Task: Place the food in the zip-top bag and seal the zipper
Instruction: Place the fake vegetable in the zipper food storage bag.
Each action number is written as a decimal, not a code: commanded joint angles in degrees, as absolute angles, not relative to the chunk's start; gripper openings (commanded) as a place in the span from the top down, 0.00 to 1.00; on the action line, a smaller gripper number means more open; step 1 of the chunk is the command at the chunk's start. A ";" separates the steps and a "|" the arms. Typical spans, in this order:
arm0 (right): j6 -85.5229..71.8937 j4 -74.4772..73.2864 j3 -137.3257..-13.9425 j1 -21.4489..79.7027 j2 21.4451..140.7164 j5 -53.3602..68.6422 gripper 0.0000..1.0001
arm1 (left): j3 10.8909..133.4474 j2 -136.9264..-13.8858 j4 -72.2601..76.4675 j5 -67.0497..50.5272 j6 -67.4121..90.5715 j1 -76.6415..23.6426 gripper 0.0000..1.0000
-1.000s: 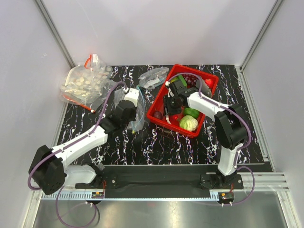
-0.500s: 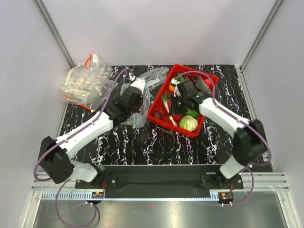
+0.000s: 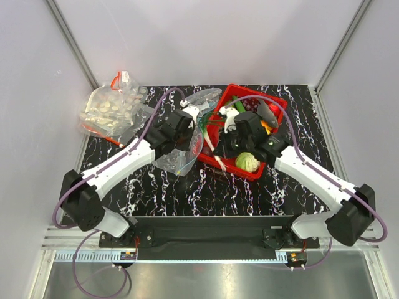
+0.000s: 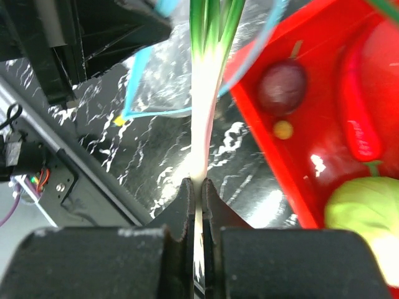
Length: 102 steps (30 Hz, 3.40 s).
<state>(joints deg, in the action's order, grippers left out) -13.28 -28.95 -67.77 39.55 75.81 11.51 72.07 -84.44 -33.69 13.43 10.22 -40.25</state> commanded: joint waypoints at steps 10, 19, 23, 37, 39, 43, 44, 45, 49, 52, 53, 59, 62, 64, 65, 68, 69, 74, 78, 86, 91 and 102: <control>-16.35 -24.95 -68.29 45.97 85.60 13.28 1.00 | 66.01 -77.08 -20.92 3.87 11.25 -40.43 1.00; -13.11 -25.49 -67.06 46.41 88.51 11.78 1.00 | 64.95 -76.64 -21.63 2.21 6.60 -40.52 1.00; -10.64 -24.70 -67.15 46.58 88.16 10.72 1.00 | 63.73 -76.90 -20.66 -4.19 4.57 -40.43 1.00; -2.11 -16.70 -55.73 52.02 75.77 8.27 1.00 | 57.57 -71.63 -13.45 -18.98 6.67 -39.20 1.00; -1.41 -16.09 -53.80 52.73 73.40 7.21 1.00 | 57.57 -71.19 -13.62 -21.26 7.73 -39.20 1.00; -0.26 -16.87 -52.56 55.71 70.05 5.72 0.99 | 58.45 -70.75 -17.48 -23.11 8.61 -39.20 1.00; -0.26 -16.96 -52.47 56.24 69.27 5.71 1.00 | 59.06 -70.75 -18.45 -23.29 8.53 -39.20 1.00; -0.26 -17.31 -52.38 56.95 69.08 5.71 1.00 | 59.32 -70.84 -20.46 -23.55 8.35 -39.11 1.00; 1.76 -18.80 -52.91 60.99 68.82 4.58 1.00 | 60.55 -70.93 -24.43 -26.71 8.35 -39.20 1.00; 2.11 -21.62 -54.58 63.63 69.52 2.38 1.00 | 61.43 -69.96 -27.50 -26.90 9.05 -39.20 1.00; 2.20 -21.88 -54.67 64.33 69.96 1.85 1.00 | 61.44 -69.53 -27.77 -26.55 8.79 -39.20 1.00; 4.47 -23.46 -58.00 69.16 74.26 -5.60 1.00 | 60.82 -66.53 -27.15 -31.62 9.05 -39.11 1.00; 5.97 -23.99 -59.50 71.19 76.11 -8.34 1.00 | 62.13 -68.37 -29.26 -35.14 9.14 -39.11 1.00; 7.38 -24.26 -60.82 72.15 76.55 -9.57 1.00 | 62.93 -69.43 -31.81 -36.12 8.97 -39.11 1.00; 7.82 -24.34 -61.17 72.42 76.73 -10.97 1.00 | 63.10 -70.22 -32.69 -36.65 8.70 -39.11 1.00; 9.31 -24.52 -62.49 73.65 76.29 -13.43 1.00 | 62.49 -70.31 -33.66 -37.00 8.44 -39.11 1.00; 10.45 -24.09 -62.58 74.26 76.03 -14.32 1.00 | 62.14 -70.14 -33.40 -37.18 8.52 -39.11 1.00; 13.44 -23.21 -63.89 76.72 75.85 -17.67 1.00 | 61.26 -69.87 -31.73 -40.50 9.66 -39.20 1.00; 14.59 -22.33 -65.83 78.39 78.22 -19.06 1.00 | 59.59 -68.56 -25.60 -44.29 12.91 -39.11 1.00; 14.59 -16.17 -61.27 78.84 74.63 -18.55 1.00 | 50.54 -66.53 -9.50 -47.47 21.53 -39.20 1.00; 8.28 -25.12 -61.87 78.84 73.13 -21.35 1.00 | 44.76 -66.79 2.07 -46.23 24.51 -39.20 1.00; -5.80 -32.98 -59.60 83.14 76.82 -22.23 1.00 | 40.10 -80.77 25.28 -49.04 34.09 -46.32 1.00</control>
